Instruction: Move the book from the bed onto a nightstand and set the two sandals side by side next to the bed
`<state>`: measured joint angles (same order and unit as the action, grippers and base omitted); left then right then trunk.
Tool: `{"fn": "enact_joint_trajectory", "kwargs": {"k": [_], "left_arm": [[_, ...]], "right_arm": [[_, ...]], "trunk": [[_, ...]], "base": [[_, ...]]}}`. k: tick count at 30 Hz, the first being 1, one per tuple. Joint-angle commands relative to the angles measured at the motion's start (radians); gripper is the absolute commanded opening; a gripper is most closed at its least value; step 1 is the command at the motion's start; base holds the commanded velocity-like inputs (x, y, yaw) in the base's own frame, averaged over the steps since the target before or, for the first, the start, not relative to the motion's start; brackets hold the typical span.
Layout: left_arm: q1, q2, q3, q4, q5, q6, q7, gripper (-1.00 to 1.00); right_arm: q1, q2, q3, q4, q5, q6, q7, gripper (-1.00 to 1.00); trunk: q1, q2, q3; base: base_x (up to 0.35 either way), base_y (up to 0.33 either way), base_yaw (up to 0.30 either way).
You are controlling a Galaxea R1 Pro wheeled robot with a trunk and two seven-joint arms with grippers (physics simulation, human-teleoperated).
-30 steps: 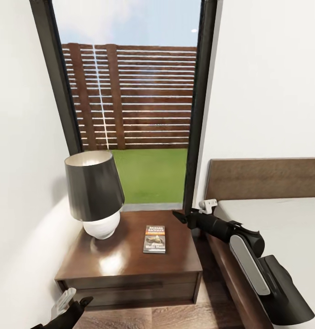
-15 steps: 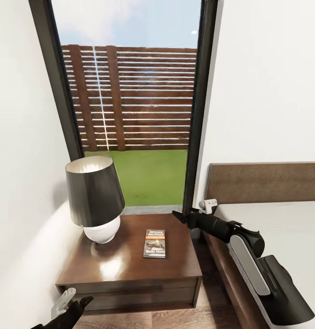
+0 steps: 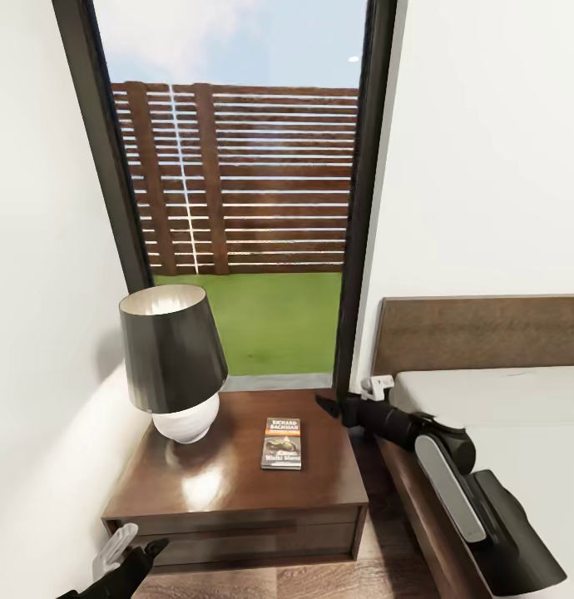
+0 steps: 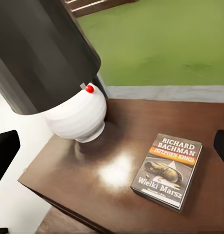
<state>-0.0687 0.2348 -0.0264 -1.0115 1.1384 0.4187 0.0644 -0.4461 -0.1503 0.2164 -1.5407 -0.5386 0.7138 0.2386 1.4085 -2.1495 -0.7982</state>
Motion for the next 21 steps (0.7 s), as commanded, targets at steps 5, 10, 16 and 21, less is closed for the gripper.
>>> {"fn": "enact_joint_trajectory", "kwargs": {"k": [5,10,16,21], "left_arm": [[0.000,0.001,-0.004,-0.001,0.008,-0.001,0.005,1.00],[0.000,0.001,-0.006,-0.001,0.008,-0.002,0.003,1.00],[0.000,0.001,-0.008,-0.002,0.009,-0.003,0.002,1.00],[0.000,0.001,-0.009,-0.002,0.009,-0.003,0.002,1.00]], "right_arm": [[0.010,-0.002,0.000,0.015,0.001,0.007,0.000,1.00],[0.021,-0.001,0.001,0.022,0.002,0.009,0.000,1.00],[0.026,-0.001,0.001,0.025,0.002,0.009,-0.001,1.00],[0.028,-0.002,0.001,0.026,0.002,0.009,-0.001,1.00]], "trunk": [[0.000,0.000,-0.001],[0.000,0.000,-0.001],[0.000,0.000,-0.001],[0.000,0.000,-0.001]], "base": [[0.000,0.000,0.000],[0.000,0.000,0.000],[0.000,0.000,0.000],[0.000,0.000,0.000]]}}
